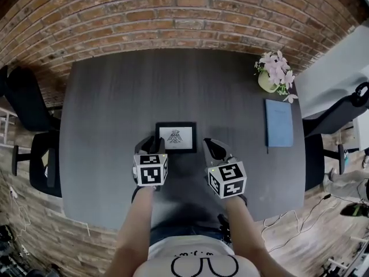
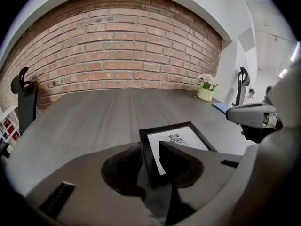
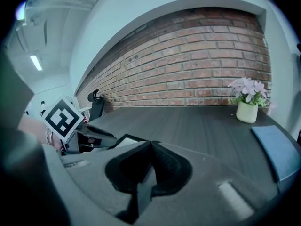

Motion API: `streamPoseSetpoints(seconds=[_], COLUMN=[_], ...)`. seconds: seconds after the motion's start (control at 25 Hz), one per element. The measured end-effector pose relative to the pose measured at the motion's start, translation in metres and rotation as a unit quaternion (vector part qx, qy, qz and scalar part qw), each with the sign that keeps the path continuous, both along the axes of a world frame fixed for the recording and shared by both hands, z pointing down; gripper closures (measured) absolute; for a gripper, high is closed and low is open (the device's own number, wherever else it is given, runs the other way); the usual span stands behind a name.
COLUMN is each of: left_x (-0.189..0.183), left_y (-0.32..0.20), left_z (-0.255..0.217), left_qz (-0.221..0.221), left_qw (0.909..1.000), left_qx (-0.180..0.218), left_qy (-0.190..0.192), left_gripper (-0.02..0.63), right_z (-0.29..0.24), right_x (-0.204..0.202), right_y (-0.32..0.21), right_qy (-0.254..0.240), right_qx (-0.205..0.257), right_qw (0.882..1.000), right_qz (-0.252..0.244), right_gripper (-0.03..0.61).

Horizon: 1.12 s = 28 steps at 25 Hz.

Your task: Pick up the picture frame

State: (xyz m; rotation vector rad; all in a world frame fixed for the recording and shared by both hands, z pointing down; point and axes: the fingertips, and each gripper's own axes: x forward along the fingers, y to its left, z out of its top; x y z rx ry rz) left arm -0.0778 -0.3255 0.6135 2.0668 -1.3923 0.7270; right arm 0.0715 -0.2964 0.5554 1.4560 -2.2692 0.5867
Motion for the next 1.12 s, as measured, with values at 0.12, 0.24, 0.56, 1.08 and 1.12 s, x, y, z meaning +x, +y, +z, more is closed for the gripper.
streamPoseSetpoints(seconds=[0.12, 0.24, 0.56, 1.08, 1.12], left_x=[-0.001, 0.001, 0.000, -0.009, -0.009], left_y=[-0.006, -0.007, -0.008, -0.010, -0.009], left_z=[0.009, 0.016, 0.027, 0.024, 0.023], left_qz=[-0.010, -0.011, -0.019, -0.093, -0.095], left_qw=[0.9998, 0.9995, 0.9987, 0.9843, 0.9824], left_qx=[-0.012, -0.024, -0.041, -0.085, -0.090], left_qy=[-0.012, -0.016, -0.024, 0.124, 0.134], left_gripper=[0.512, 0.517, 0.522, 0.548, 0.548], right_z=[0.007, 0.012, 0.016, 0.010, 0.010], right_x=[0.002, 0.004, 0.002, 0.000, -0.001], right_y=[-0.004, -0.005, -0.008, -0.003, -0.003], right_qy=[0.001, 0.002, 0.006, 0.007, 0.005], right_qx=[-0.007, -0.012, -0.016, -0.011, -0.011], right_qw=[1.000, 1.000, 1.000, 1.000, 1.000], right_qz=[0.002, 0.003, 0.001, 0.002, 0.002], right_gripper=[0.581, 0.581, 0.581, 0.581, 0.581])
